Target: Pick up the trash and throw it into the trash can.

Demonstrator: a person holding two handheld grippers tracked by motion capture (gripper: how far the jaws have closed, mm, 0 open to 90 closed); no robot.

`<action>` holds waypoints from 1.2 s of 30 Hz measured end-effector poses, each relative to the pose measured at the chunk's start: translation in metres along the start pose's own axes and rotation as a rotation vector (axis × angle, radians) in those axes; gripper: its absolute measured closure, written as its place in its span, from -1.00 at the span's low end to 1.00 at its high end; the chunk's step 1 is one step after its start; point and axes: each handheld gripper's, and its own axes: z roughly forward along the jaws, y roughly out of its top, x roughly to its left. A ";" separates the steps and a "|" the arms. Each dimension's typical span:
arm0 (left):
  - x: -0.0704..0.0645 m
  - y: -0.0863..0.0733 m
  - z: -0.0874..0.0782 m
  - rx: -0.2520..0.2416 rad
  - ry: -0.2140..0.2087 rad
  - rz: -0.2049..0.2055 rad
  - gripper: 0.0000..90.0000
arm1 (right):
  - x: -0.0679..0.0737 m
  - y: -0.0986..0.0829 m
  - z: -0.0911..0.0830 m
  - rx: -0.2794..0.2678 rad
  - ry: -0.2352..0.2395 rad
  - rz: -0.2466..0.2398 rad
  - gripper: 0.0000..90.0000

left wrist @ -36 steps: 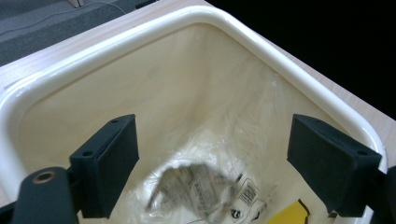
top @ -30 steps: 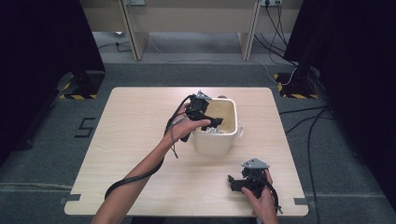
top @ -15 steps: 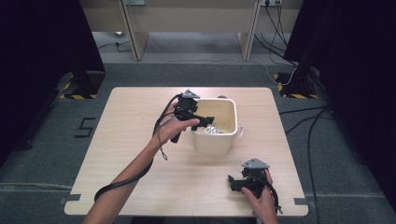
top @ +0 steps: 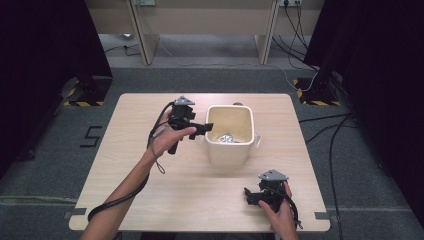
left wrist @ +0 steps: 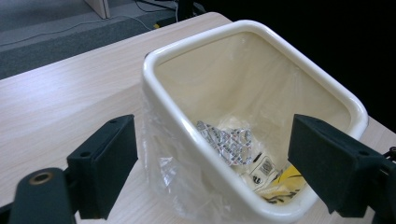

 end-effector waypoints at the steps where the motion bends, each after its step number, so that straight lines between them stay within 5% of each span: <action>1: 0.001 -0.001 -0.002 0.000 0.003 0.002 -0.67 | 0.000 0.000 0.000 0.001 0.000 0.000 -0.99; 18: 0.020 -0.037 -0.027 -0.039 0.046 -0.040 -0.67 | 0.000 0.000 0.000 0.000 0.000 0.000 -0.99; 36: 0.040 -0.091 -0.029 -0.039 0.115 -0.079 -0.67 | 0.000 0.000 0.000 0.002 0.000 0.002 -0.99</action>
